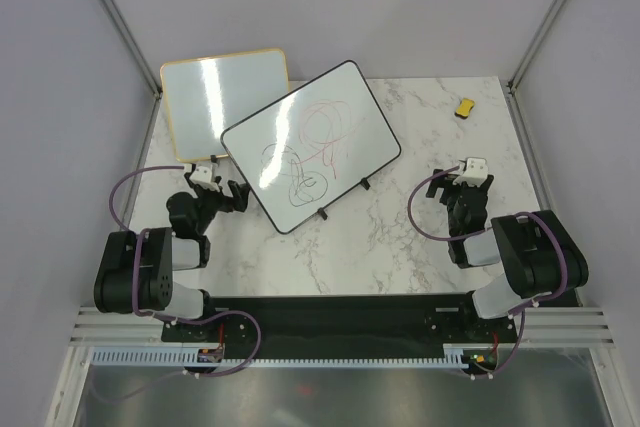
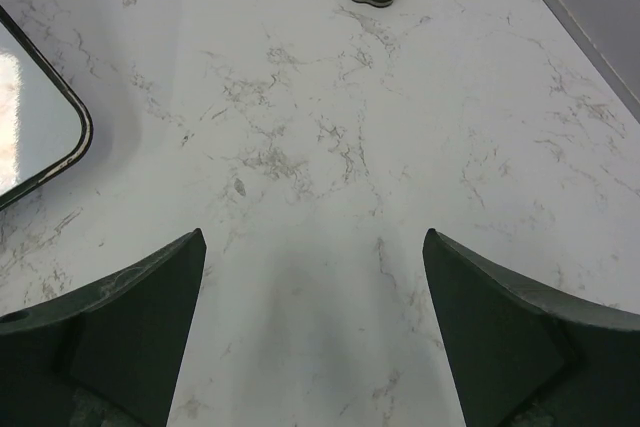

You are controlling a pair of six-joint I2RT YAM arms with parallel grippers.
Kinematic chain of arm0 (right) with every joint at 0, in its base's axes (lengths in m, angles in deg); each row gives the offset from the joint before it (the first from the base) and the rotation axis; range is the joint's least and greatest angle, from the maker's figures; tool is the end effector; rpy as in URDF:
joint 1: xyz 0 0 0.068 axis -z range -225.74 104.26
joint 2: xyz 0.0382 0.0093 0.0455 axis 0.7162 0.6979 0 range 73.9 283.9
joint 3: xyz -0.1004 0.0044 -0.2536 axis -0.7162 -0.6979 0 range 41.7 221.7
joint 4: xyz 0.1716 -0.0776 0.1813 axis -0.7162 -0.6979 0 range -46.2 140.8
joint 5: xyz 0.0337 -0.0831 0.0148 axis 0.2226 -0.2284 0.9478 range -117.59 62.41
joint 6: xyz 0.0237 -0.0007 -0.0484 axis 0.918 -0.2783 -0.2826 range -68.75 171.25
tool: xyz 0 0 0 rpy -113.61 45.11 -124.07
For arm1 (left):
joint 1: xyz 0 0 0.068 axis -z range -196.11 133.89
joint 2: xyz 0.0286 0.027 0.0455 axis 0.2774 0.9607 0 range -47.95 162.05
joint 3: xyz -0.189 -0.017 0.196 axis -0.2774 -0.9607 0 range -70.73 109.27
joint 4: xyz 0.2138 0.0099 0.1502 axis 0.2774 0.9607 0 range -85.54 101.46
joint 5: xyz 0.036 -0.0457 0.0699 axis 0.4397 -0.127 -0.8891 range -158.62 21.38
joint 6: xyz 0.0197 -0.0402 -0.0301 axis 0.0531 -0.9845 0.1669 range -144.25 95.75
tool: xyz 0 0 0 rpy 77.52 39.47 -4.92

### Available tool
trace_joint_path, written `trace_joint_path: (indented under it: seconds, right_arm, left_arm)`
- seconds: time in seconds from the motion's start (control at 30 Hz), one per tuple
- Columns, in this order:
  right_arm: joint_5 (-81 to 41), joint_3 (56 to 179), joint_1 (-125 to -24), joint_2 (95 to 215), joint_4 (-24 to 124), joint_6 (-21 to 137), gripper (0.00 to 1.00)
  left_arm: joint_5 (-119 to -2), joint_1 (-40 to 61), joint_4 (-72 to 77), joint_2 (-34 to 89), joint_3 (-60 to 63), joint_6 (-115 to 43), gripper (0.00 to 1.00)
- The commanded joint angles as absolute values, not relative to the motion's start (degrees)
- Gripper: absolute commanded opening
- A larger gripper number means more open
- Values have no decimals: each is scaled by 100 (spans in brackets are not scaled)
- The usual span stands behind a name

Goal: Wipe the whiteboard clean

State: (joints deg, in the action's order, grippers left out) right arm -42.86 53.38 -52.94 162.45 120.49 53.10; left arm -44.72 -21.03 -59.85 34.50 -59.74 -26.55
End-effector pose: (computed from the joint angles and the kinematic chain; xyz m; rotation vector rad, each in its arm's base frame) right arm 0.2343 0.0200 0.1390 0.1200 1.6885 -0.1075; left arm 0.2262 0.0050 0.1487 0.2055 1.6825 -0.3189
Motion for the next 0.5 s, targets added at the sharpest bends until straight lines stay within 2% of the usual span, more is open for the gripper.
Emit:
trace_joint_path:
  seconds: [0.0,0.13,0.2,0.37,0.47]
  right_arm:
    - [-4148,5488,-5242,16205,12111,5310,98]
    - [-4122,5444,-5224,16135,12155,5301,98]
    - [-4235,5540,-5216,15759,11700,5336,98]
    - [-4736,6154,-5224,14599,9857,5748,98]
    - [-4553,6550,-5224,14308,8908,5933,98]
  left_arm:
    - [-4612,-2050,-6075,3370,-5825,-2284,99]
    - [-4629,-2041,-6075,3361,-5825,-2275,99]
    - [-4594,-2041,-6145,3352,-5842,-2284,99]
    - [-4875,-2138,-5822,3045,-5825,-2556,99]
    - [-4823,-2155,-5259,2790,-5658,-2574,99]
